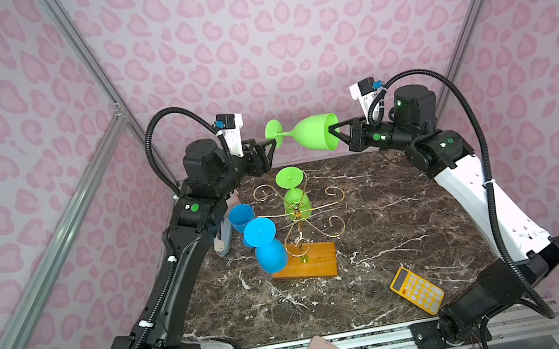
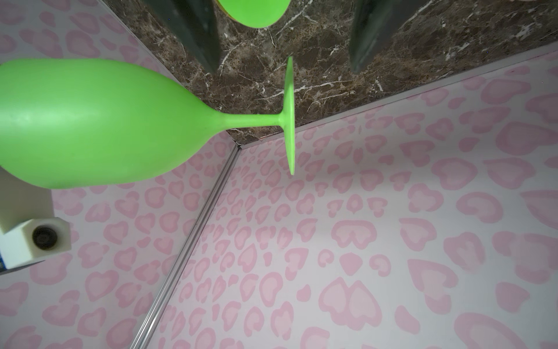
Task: Take the wine glass off the wine glass rack
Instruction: Pick up the wine glass from the wine glass rack.
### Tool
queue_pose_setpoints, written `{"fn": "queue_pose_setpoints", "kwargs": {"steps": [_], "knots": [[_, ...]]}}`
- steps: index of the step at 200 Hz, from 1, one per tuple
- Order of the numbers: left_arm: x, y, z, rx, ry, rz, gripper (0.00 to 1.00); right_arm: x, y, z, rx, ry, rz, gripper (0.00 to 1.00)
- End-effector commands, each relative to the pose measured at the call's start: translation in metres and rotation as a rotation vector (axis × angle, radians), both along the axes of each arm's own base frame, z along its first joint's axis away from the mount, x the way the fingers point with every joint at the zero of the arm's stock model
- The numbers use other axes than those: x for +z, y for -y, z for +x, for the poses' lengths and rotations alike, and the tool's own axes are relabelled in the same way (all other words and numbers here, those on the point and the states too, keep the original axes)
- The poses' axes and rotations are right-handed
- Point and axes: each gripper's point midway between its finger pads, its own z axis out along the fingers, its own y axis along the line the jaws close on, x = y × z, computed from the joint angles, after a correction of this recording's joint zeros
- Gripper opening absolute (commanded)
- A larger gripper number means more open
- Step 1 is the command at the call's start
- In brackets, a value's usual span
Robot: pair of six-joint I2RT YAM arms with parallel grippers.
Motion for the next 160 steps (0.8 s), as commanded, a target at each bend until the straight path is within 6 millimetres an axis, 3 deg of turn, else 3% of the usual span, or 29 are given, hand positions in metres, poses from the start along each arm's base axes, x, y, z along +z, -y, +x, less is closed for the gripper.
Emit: {"fn": "queue_pose_setpoints", "kwargs": {"steps": [1, 36, 82, 130, 160], "knots": [[0.014, -0.015, 0.000, 0.077, 0.079, 0.027, 0.89, -0.007, 0.017, 0.012, -0.087, -0.034, -0.028, 0.00], [0.016, -0.040, -0.005, 0.183, 0.127, 0.083, 0.97, -0.021, 0.063, 0.027, -0.210, -0.111, -0.092, 0.00], [0.035, -0.072, -0.029, 0.298, 0.202, 0.089, 0.99, -0.071, 0.119, 0.038, -0.320, -0.241, -0.301, 0.00], [0.051, -0.092, -0.062, 0.350, 0.264, 0.063, 1.00, -0.142, 0.146, 0.035, -0.359, -0.434, -0.575, 0.00], [0.054, -0.100, -0.080, 0.362, 0.282, 0.043, 1.00, -0.181, 0.153, 0.032, -0.350, -0.536, -0.729, 0.00]]}}
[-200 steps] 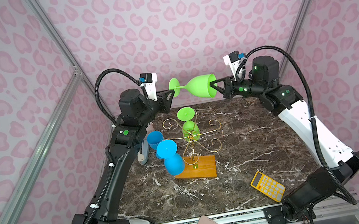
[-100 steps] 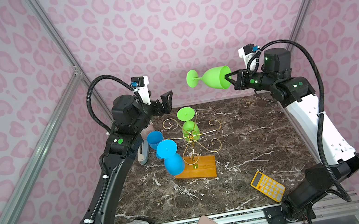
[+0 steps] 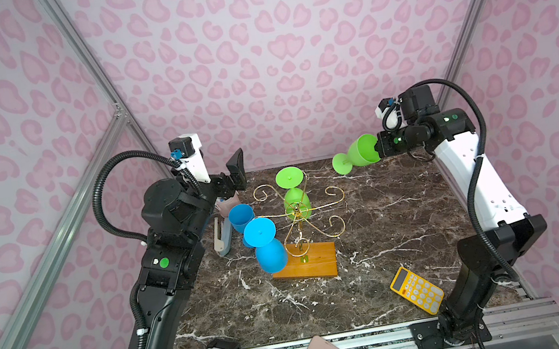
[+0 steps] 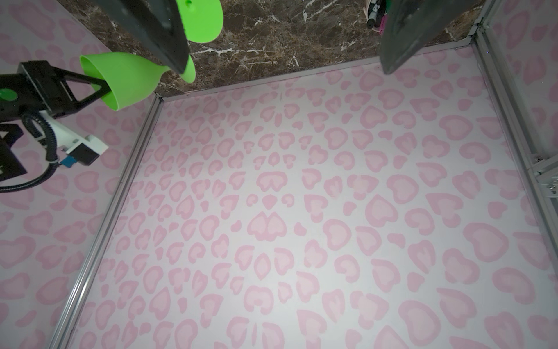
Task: Take the wine glass off the wine glass rack
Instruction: Pick up the wine glass from the wine glass rack, then place the wine glass at the top-center of the table.
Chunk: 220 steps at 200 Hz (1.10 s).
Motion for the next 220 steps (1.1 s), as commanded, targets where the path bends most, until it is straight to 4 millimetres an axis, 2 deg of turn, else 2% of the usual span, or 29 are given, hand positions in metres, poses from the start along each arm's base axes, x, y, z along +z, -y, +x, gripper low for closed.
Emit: {"fn": "queue_pose_setpoints", "kwargs": {"steps": [1, 43, 46, 50, 92, 141, 165, 168, 181, 220], "knots": [[0.011, -0.008, -0.010, 0.024, 0.053, -0.014, 1.00, -0.032, 0.014, -0.014, 0.007, -0.126, -0.155, 0.00], [0.015, -0.015, -0.032, 0.018, 0.069, -0.045, 0.99, -0.065, 0.002, -0.013, 0.045, -0.226, -0.266, 0.00], [0.005, -0.014, -0.030, 0.019, 0.048, -0.041, 0.99, -0.068, 0.002, -0.013, 0.045, -0.231, -0.275, 0.00], [0.002, -0.014, -0.031, 0.018, 0.045, -0.040, 0.99, -0.071, 0.001, -0.012, 0.047, -0.238, -0.285, 0.00], [0.004, -0.022, -0.048, 0.027, 0.061, -0.060, 0.99, -0.099, -0.015, 0.005, 0.071, -0.296, -0.323, 0.00], [0.008, -0.026, -0.063, 0.019, 0.077, -0.082, 0.98, -0.120, -0.042, 0.034, 0.091, -0.285, -0.344, 0.00], [0.010, -0.028, -0.069, 0.016, 0.079, -0.088, 0.98, -0.126, -0.053, 0.038, 0.104, -0.284, -0.337, 0.00], [0.010, -0.028, -0.070, 0.015, 0.079, -0.088, 0.98, -0.135, -0.055, 0.040, 0.106, -0.302, -0.341, 0.00], [0.010, -0.029, -0.072, 0.018, 0.081, -0.091, 0.98, -0.144, -0.059, 0.043, 0.111, -0.310, -0.351, 0.00], [0.014, -0.033, -0.080, 0.020, 0.096, -0.109, 0.97, -0.150, -0.073, 0.053, 0.118, -0.284, -0.350, 0.00]]}}
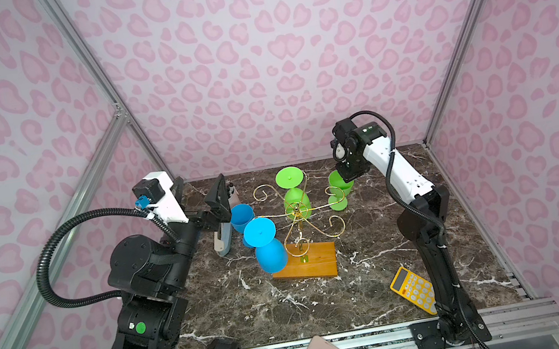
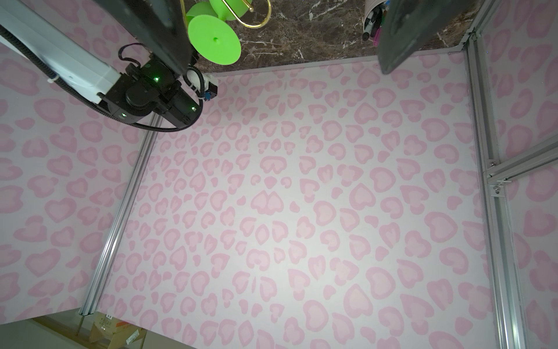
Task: Take the wine glass off the wine glass rack
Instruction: Place the wine glass at the top-center of the table.
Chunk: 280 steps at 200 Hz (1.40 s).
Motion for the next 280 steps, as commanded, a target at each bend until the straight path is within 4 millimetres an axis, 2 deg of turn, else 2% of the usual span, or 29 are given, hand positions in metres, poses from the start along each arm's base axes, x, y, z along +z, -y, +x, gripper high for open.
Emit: {"fn": "queue_pose_setpoints", "kwargs": {"steps": [1, 62, 85, 106, 130, 150, 196, 219, 227, 231, 242, 248, 253, 280], "knots": [[0.003, -0.002, -0.003, 0.003, 0.010, -0.019, 0.97, -0.003, -0.007, 0.005, -0.004, 0.011, 0.002, 0.00], [0.009, -0.003, -0.008, -0.004, 0.026, -0.025, 0.97, -0.027, -0.026, 0.002, 0.023, -0.032, 0.005, 0.04], [0.011, -0.002, -0.008, -0.007, 0.027, -0.025, 0.97, -0.026, -0.030, 0.004, 0.024, -0.025, 0.024, 0.04], [0.010, -0.002, -0.008, -0.009, 0.021, -0.028, 0.97, -0.019, -0.033, 0.006, 0.024, -0.008, 0.050, 0.10], [0.007, -0.003, -0.008, -0.006, 0.017, -0.031, 0.97, -0.006, -0.036, 0.008, 0.020, 0.013, 0.107, 0.14], [0.005, -0.003, -0.008, -0.004, 0.013, -0.035, 0.97, 0.006, -0.039, 0.007, 0.025, 0.029, 0.145, 0.23], [-0.003, -0.004, -0.008, -0.001, -0.009, -0.049, 0.96, 0.037, -0.040, 0.008, 0.021, 0.082, 0.232, 0.35], [-0.013, -0.004, -0.007, -0.007, -0.065, -0.075, 0.95, 0.054, -0.037, 0.009, 0.011, 0.115, 0.271, 0.39], [-0.019, -0.001, -0.007, -0.025, -0.098, -0.084, 0.94, 0.055, -0.035, 0.010, 0.003, 0.114, 0.282, 0.41], [-0.021, 0.001, -0.008, -0.036, -0.116, -0.087, 0.93, 0.069, -0.033, 0.007, 0.004, 0.139, 0.301, 0.42], [-0.031, 0.008, -0.010, -0.081, -0.192, -0.093, 0.87, 0.084, -0.029, 0.006, -0.008, 0.164, 0.339, 0.44], [-0.042, 0.013, -0.009, -0.105, -0.255, -0.099, 0.85, 0.091, -0.026, 0.006, -0.014, 0.177, 0.356, 0.45], [-0.038, 0.014, -0.015, -0.124, -0.277, -0.120, 0.83, 0.097, -0.024, 0.004, -0.019, 0.189, 0.368, 0.46], [-0.070, 0.030, -0.029, -0.224, -0.463, -0.192, 0.76, 0.138, -0.012, -0.004, -0.030, 0.331, 0.410, 0.56]]}}
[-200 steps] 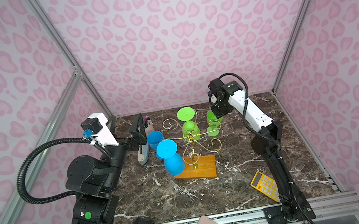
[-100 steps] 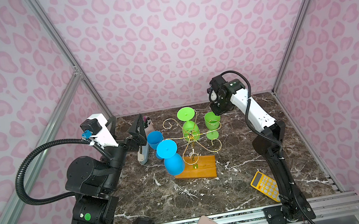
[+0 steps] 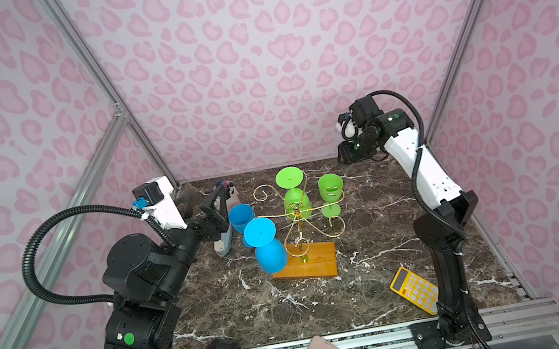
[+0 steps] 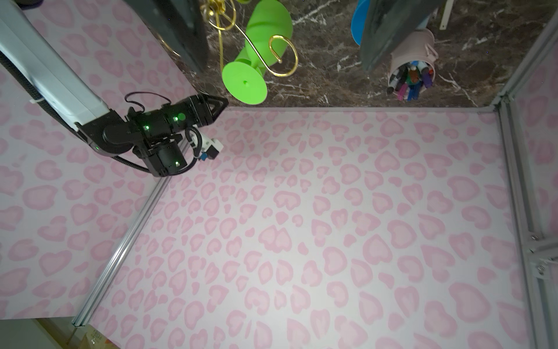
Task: Take the wine glass off the wine glass rack
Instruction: Place the wine glass at the top-center of the table, then pick up the wine glass from the wine glass rack.
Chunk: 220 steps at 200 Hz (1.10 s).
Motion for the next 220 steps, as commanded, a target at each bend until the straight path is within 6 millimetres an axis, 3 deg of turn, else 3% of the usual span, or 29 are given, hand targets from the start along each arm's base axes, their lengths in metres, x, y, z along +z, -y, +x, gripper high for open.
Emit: {"fn": "queue_pose_setpoints", "kwargs": {"steps": [1, 37, 61, 64, 72, 109, 126, 173, 220], "knots": [[-0.041, 0.017, -0.017, -0.114, -0.224, -0.073, 0.76, 0.032, -0.001, 0.001, -0.013, 0.128, 0.070, 0.56], [-0.076, 0.018, -0.038, -0.144, -0.375, -0.105, 0.75, 0.087, 0.012, -0.021, -0.058, 0.336, 0.162, 0.67], [-0.086, 0.028, -0.051, -0.210, -0.444, -0.137, 0.72, 0.110, 0.018, -0.040, -0.064, 0.408, 0.201, 0.71], [-0.097, 0.030, -0.050, -0.216, -0.476, -0.136, 0.71, 0.112, 0.018, -0.043, -0.063, 0.414, 0.206, 0.71], [-0.102, 0.035, -0.052, -0.245, -0.498, -0.147, 0.70, 0.117, 0.019, -0.049, -0.058, 0.427, 0.221, 0.72], [-0.115, 0.055, -0.060, -0.364, -0.604, -0.195, 0.60, 0.121, 0.016, -0.070, -0.027, 0.446, 0.271, 0.77], [-0.118, 0.055, -0.062, -0.359, -0.630, -0.193, 0.55, 0.122, 0.019, -0.075, -0.032, 0.455, 0.274, 0.78], [-0.141, 0.049, -0.056, -0.294, -0.698, -0.193, 0.52, 0.124, 0.019, -0.086, -0.016, 0.456, 0.291, 0.78], [-0.116, 0.030, -0.048, -0.181, -0.539, -0.318, 0.52, 0.127, 0.022, -0.094, -0.017, 0.465, 0.296, 0.78]]}}
